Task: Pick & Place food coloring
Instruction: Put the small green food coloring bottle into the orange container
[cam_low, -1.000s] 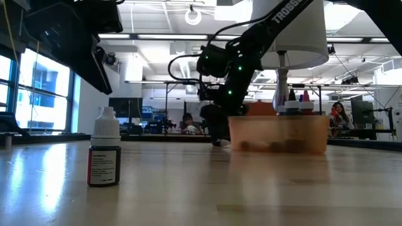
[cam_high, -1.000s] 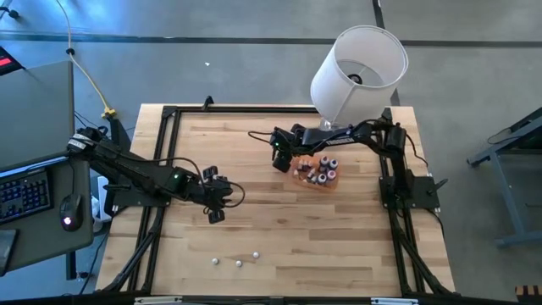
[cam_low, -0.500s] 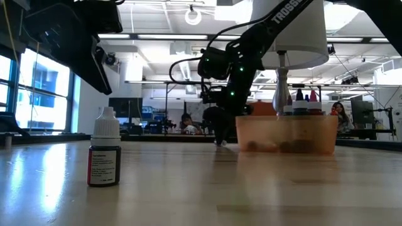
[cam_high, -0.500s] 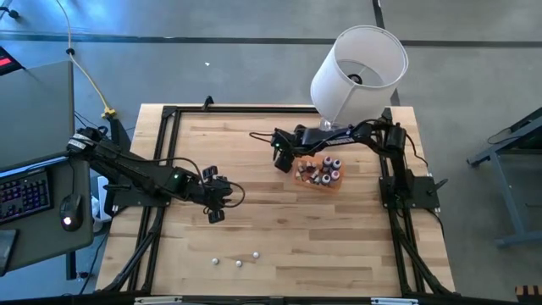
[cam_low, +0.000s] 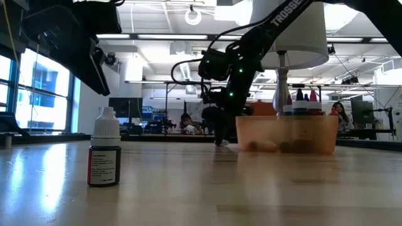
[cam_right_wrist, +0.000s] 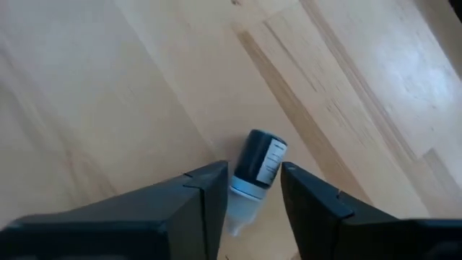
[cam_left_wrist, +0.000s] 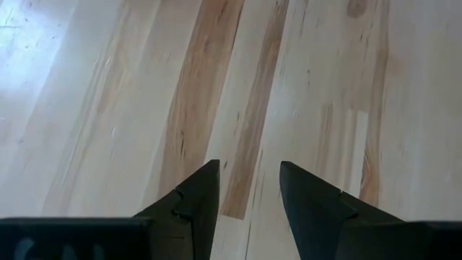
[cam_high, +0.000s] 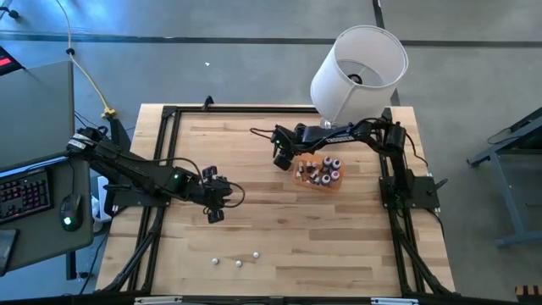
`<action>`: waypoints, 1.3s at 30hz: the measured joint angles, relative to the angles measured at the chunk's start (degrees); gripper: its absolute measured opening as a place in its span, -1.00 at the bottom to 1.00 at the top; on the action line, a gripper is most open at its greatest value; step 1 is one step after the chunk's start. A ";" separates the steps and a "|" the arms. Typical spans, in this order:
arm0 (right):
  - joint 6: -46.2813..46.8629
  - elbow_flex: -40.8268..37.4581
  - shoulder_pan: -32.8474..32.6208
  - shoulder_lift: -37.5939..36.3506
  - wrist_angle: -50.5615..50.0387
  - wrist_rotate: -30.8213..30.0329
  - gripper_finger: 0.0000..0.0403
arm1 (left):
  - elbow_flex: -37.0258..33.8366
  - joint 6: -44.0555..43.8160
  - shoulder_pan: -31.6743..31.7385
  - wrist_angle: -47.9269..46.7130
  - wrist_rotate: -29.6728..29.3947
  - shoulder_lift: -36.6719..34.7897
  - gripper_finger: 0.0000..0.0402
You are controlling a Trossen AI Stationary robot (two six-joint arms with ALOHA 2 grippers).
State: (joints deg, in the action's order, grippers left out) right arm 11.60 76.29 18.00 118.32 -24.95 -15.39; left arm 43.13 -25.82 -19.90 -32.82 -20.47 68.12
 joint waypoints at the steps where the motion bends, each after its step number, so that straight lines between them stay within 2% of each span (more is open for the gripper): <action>1: -0.01 -0.03 0.00 -0.09 -0.07 -0.27 -0.43 | 0.00 0.00 0.00 -0.07 0.00 0.00 -0.29; 9: -1.55 -0.22 -0.04 -0.99 -0.71 -0.60 -0.76 | 0.00 -0.13 0.00 -0.15 -0.02 0.00 -0.29; 16: -2.62 -0.24 -0.54 -1.61 -0.97 1.77 -0.79 | 0.00 -0.18 0.00 -0.31 0.00 0.00 -0.29; 25: -3.93 -0.24 -3.85 -2.73 -3.71 1.96 -0.89 | 0.00 -0.22 0.00 -0.29 0.01 0.00 -0.29; 31: -4.72 -0.57 -5.59 -2.80 -4.93 9.27 -0.84 | 0.00 -0.44 0.00 -0.24 0.02 0.00 -0.29; 36: -8.98 -0.42 -6.51 -2.93 -4.45 5.95 -0.75 | 0.00 -0.55 0.00 -0.15 0.21 0.00 -0.29; 39: -10.99 -0.42 -7.12 -3.10 -3.87 7.63 -0.65 | 0.00 -0.59 0.00 -0.22 0.42 0.00 -0.29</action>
State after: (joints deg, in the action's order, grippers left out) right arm 0.60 75.88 10.88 115.22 -28.82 -7.75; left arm 43.13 -26.41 -19.90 -33.04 -20.05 68.12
